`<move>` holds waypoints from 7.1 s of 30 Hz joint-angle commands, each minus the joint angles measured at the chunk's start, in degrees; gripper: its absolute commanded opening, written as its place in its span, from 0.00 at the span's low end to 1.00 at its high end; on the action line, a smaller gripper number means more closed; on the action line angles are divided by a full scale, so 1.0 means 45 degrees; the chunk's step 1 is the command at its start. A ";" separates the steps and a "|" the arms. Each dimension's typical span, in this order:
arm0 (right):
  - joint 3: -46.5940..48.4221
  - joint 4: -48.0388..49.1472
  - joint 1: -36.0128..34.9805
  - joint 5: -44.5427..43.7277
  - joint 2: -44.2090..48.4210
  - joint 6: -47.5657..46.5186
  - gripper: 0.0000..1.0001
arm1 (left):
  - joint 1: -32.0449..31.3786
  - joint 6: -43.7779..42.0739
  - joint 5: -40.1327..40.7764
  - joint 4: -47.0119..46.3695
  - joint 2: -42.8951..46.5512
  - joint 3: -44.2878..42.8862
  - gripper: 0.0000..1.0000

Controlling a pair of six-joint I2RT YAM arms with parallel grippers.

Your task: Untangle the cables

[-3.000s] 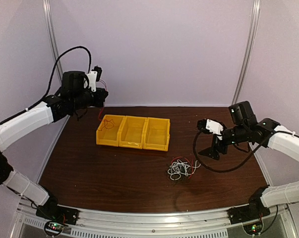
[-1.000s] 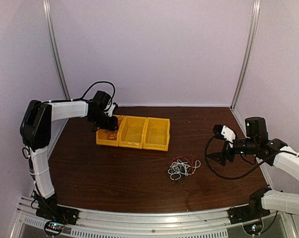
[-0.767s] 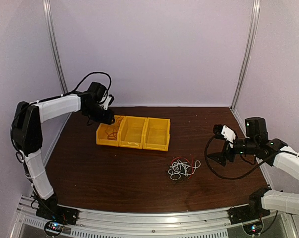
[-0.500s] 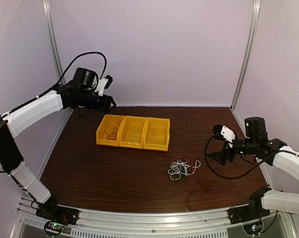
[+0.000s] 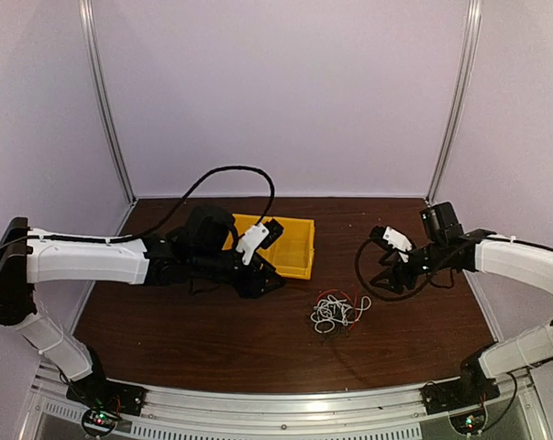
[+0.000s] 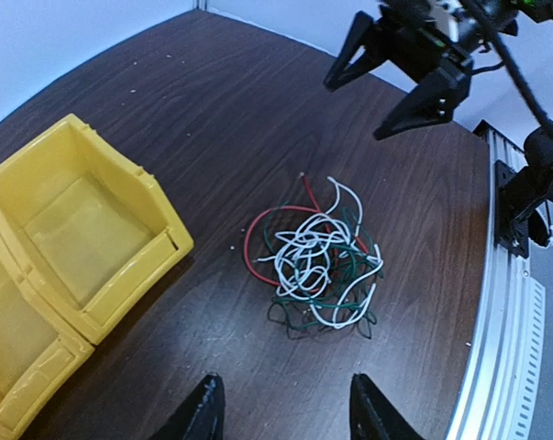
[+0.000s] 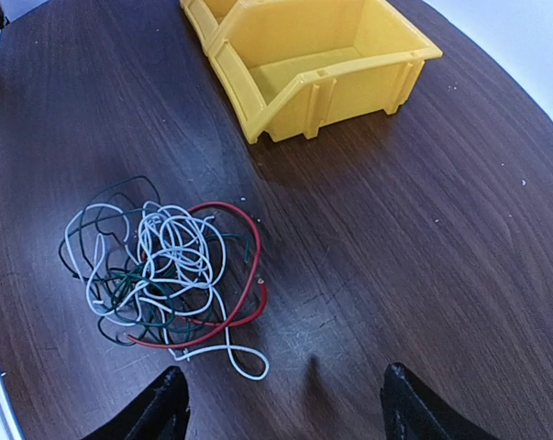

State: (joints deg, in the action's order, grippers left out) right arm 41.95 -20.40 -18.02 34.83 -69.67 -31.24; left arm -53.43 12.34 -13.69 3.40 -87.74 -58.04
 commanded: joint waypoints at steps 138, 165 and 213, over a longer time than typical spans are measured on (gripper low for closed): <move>0.6731 -0.0717 0.0059 0.5106 0.0678 0.4158 0.00 | -0.2990 0.2260 0.0391 -1.1975 -0.7369 -0.3680 0.44; 0.0921 0.2110 0.1633 0.4538 0.0682 0.4159 0.39 | -0.1435 0.2714 -0.2586 -0.9243 -0.2542 -0.1630 0.00; -0.1773 0.1729 0.3126 0.2122 0.5015 0.1418 0.75 | 0.8486 0.1765 -0.9600 -0.8061 -0.5191 -0.1586 0.00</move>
State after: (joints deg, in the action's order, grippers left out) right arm 34.65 -12.62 -4.49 44.86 -47.88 -24.10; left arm -18.22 22.70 -50.63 -29.74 -108.71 -67.68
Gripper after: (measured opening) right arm 0.753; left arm 0.019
